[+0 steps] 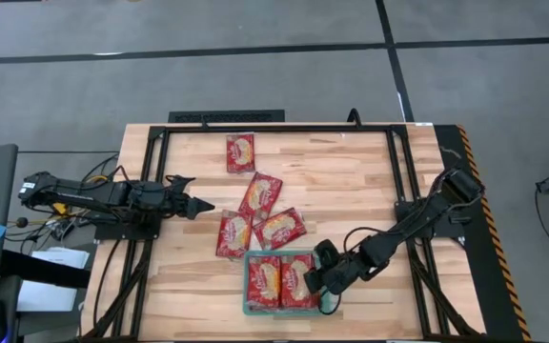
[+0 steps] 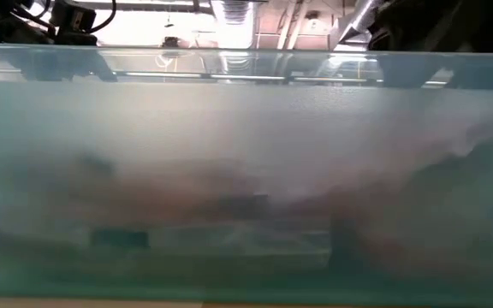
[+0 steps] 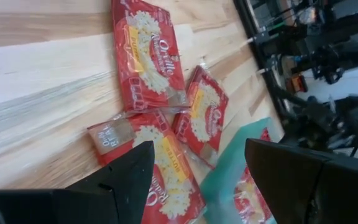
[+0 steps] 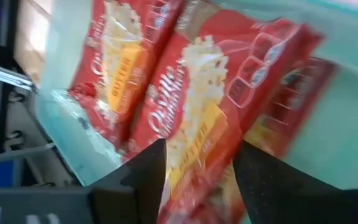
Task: Sort popcorn bags into baskets
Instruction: Put the red popcorn bag into the green bin
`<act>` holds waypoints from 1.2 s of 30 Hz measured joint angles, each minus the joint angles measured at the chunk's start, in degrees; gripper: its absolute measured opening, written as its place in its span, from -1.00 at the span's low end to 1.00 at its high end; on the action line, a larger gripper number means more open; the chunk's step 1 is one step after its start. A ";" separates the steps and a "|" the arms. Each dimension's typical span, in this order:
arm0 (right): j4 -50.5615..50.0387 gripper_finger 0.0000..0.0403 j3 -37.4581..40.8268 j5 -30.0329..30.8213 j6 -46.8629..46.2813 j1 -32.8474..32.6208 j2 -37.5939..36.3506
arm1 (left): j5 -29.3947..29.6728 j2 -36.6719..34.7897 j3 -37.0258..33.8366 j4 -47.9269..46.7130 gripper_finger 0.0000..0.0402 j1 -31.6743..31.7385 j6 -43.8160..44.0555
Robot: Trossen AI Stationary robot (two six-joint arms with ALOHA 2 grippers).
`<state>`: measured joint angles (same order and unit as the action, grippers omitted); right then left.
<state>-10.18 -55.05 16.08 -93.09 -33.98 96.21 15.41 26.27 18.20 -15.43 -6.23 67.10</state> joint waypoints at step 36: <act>-9.89 -0.01 -0.02 11.09 3.63 3.77 -10.67 | -3.67 42.68 -7.17 33.70 0.35 -4.52 11.07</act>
<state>-20.07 -55.07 27.17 -89.45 -30.21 85.54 11.74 68.96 11.03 18.27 -10.74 78.16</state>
